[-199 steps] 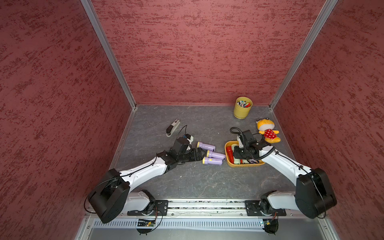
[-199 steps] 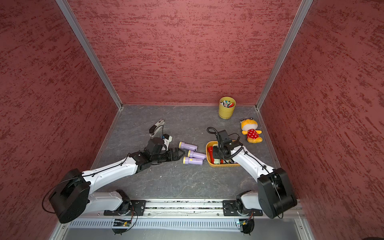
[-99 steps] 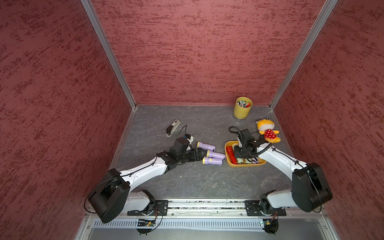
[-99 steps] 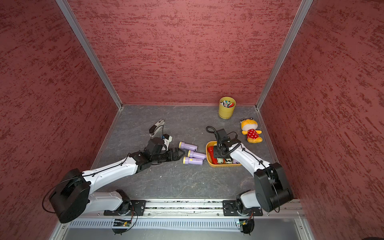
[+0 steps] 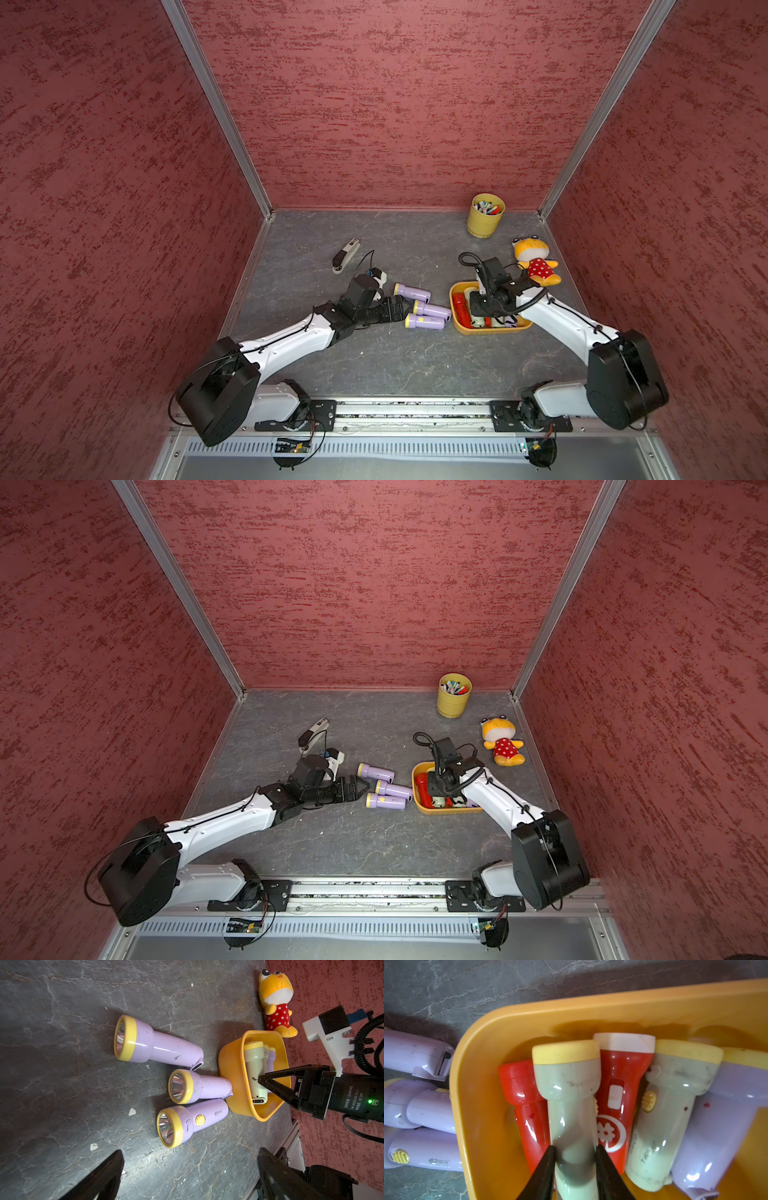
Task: Put the flashlights into the storage boxes
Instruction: Place the flashlight at the storage box.
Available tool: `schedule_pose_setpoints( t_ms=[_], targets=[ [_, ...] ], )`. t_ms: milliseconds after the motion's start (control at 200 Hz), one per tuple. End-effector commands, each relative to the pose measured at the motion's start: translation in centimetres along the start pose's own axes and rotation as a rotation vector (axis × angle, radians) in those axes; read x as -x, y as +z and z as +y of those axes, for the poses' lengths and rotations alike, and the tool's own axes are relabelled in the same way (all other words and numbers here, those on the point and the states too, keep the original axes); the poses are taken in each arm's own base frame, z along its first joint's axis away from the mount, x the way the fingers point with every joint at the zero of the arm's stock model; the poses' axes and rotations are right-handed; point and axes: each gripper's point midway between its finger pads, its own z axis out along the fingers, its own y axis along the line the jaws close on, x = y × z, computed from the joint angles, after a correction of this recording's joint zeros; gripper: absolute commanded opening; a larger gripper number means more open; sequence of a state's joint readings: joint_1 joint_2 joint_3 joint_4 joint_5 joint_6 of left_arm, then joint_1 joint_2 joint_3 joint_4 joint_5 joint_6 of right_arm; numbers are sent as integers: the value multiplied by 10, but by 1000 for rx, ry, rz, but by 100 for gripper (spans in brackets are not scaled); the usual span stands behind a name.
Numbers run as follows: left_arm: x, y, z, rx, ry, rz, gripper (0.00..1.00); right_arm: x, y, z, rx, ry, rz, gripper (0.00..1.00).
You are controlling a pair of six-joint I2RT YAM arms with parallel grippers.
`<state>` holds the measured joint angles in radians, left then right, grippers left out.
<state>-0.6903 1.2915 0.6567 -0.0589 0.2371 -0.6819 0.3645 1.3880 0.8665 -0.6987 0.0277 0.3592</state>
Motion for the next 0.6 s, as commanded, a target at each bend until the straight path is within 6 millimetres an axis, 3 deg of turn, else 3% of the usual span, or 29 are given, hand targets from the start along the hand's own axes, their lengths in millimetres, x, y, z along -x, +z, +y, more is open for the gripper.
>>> schedule_pose_setpoints(
  t_ms=[0,140,351,506,596],
  targets=[
    [5,-3,-4,-1,24,-18,100,-7,14,-4,-20,18,34,32],
    [5,-5,-3,4,26,-22,100,-15,27,-11,-59,13,79,30],
    [5,-5,-2,9,22,-22,100,-15,28,-19,-114,12,90,28],
    [5,-4,-3,6,22,-21,100,-4,11,-8,-61,15,58,44],
    [6,-4,-4,3,24,-21,100,7,-13,-4,-24,30,-22,49]
  ],
)
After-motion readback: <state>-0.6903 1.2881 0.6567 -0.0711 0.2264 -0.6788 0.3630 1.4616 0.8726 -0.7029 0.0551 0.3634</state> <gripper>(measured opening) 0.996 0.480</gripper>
